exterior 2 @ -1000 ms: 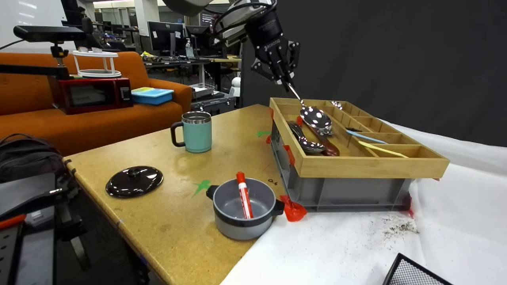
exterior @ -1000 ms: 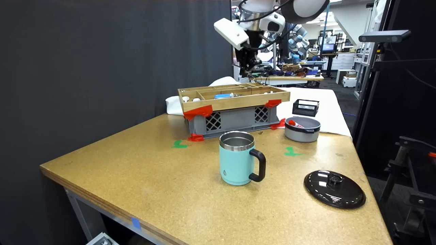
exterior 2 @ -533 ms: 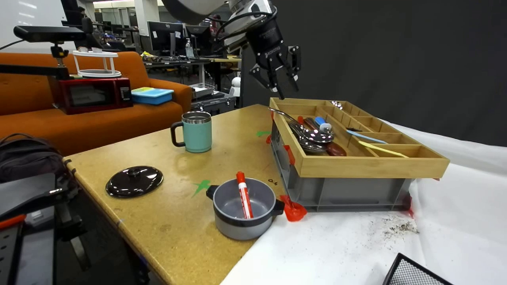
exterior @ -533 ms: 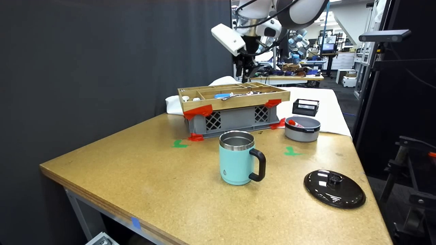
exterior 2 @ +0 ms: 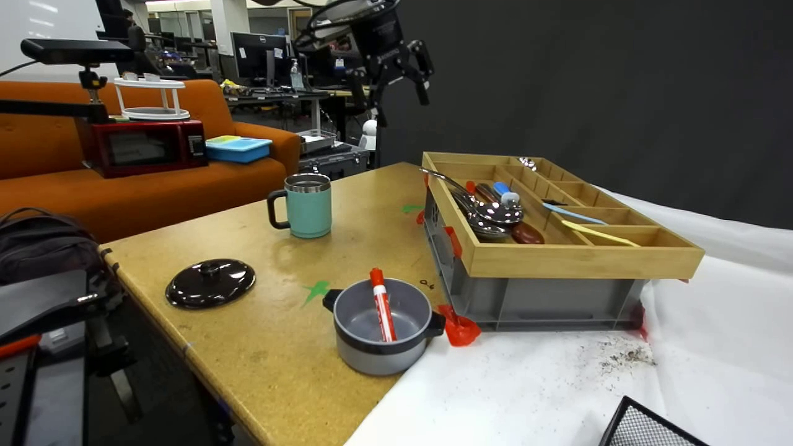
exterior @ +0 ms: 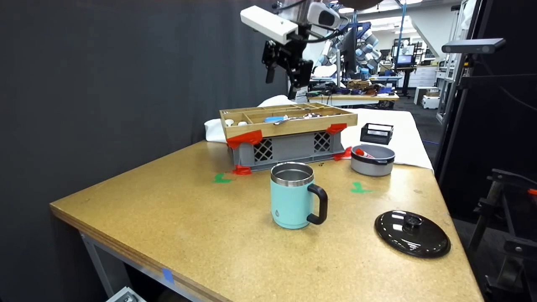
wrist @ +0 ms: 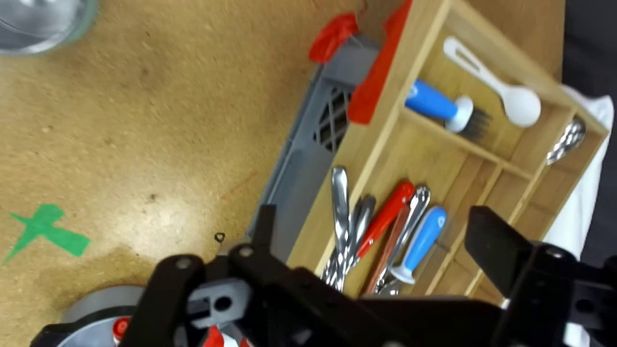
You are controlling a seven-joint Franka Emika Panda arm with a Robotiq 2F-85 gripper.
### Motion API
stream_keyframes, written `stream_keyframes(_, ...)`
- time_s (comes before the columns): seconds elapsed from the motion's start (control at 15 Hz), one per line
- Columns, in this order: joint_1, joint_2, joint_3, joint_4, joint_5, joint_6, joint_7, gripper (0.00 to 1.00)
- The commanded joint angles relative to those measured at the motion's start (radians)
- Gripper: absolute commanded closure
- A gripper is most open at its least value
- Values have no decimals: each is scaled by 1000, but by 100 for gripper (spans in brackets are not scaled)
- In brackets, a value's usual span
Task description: Remove the spoon from the mug and put it in the big compartment of the wooden object
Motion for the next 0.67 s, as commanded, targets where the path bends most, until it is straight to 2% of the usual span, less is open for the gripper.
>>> stream_keyframes(0.0, -92, -103, 172, -76, 220, -25, -268, 0)
stream_keyframes(0.2, -149, -161, 312, -83, 443, -127, -492, 0)
stream_keyframes(0.33, -163, -193, 350, -61, 570, -245, -640, 0)
stream_keyframes(0.4, -157, -215, 341, -54, 620, -315, -714, 0)
stream_keyframes(0.47, -85, -240, 258, -50, 646, -379, -762, 0)
stream_keyframes(0.6, -73, -273, 224, -43, 623, -485, -800, 0)
